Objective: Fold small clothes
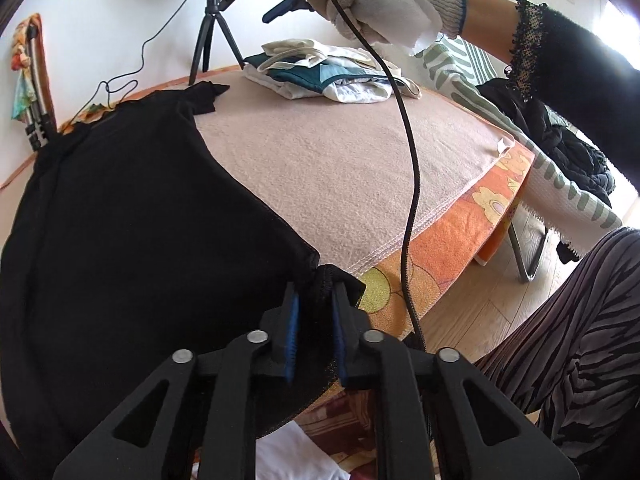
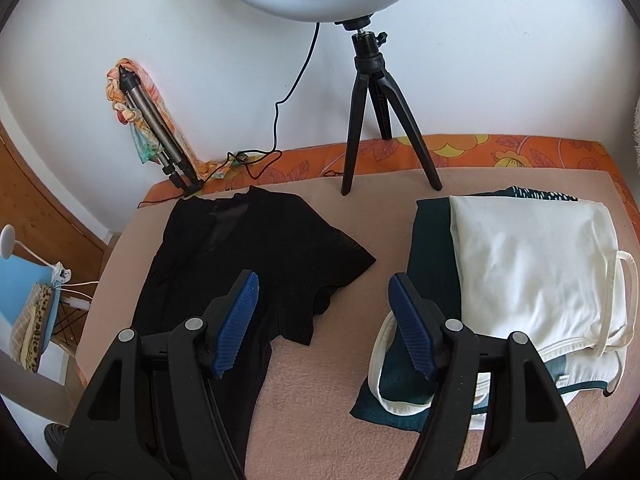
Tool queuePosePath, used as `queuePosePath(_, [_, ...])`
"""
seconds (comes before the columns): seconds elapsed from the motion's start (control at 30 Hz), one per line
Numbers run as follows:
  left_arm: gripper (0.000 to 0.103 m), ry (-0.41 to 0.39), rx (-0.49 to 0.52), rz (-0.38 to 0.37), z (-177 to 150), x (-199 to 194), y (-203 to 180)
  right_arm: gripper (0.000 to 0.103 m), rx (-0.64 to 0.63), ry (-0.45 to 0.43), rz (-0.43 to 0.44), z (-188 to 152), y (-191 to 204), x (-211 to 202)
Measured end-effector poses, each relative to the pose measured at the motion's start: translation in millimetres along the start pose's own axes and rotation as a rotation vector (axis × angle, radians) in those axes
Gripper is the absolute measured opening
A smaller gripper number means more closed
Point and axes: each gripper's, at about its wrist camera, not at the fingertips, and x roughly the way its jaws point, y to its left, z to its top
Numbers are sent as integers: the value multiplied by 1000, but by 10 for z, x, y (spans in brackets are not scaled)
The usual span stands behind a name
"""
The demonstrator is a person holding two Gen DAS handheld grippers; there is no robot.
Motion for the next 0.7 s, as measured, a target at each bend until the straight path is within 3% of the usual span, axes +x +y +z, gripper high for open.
queuePosePath(0.2, [5,-40,-138,-75,19,-95,231,70,-3,59,-22,128,46,553])
queuePosePath(0.43, [5,-111,-220,-111,100,-302,354,70,61,119,-61,290,-15,1114])
queuePosePath(0.7, [5,-124,-257,-132,52,-300,428,70,106,191,-203,274,-192,1622])
